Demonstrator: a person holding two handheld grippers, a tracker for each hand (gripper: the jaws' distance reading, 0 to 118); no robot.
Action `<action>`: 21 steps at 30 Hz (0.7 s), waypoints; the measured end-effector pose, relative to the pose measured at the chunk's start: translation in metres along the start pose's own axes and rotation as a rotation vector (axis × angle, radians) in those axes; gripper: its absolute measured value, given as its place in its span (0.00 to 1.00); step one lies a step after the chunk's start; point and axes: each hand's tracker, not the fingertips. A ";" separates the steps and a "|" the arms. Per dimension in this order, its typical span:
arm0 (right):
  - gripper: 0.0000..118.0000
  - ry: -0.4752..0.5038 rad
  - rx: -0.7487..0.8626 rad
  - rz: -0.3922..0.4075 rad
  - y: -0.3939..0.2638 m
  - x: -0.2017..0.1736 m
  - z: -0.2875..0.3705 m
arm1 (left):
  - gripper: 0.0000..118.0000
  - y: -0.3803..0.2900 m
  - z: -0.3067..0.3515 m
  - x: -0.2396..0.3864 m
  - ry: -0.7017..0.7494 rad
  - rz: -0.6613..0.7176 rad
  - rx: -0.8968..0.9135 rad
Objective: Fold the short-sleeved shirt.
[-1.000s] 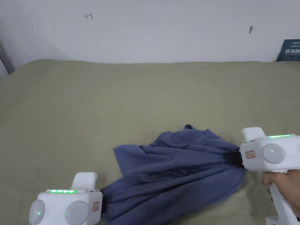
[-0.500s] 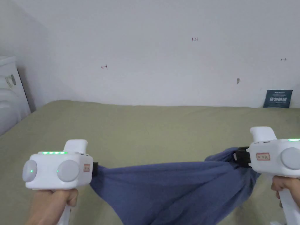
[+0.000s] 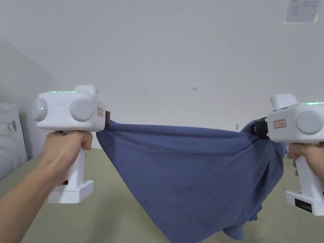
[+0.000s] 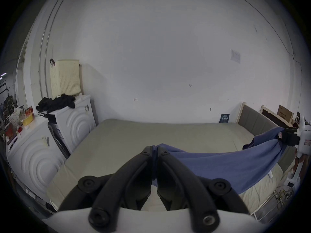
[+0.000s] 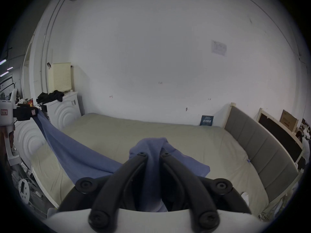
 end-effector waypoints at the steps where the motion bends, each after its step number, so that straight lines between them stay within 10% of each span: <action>1: 0.09 -0.010 0.007 -0.004 0.008 0.000 0.001 | 0.03 0.008 0.002 0.002 0.002 0.003 0.009; 21: 0.09 -0.061 0.040 -0.010 0.080 0.000 -0.129 | 0.03 0.070 -0.108 0.009 0.078 -0.018 0.021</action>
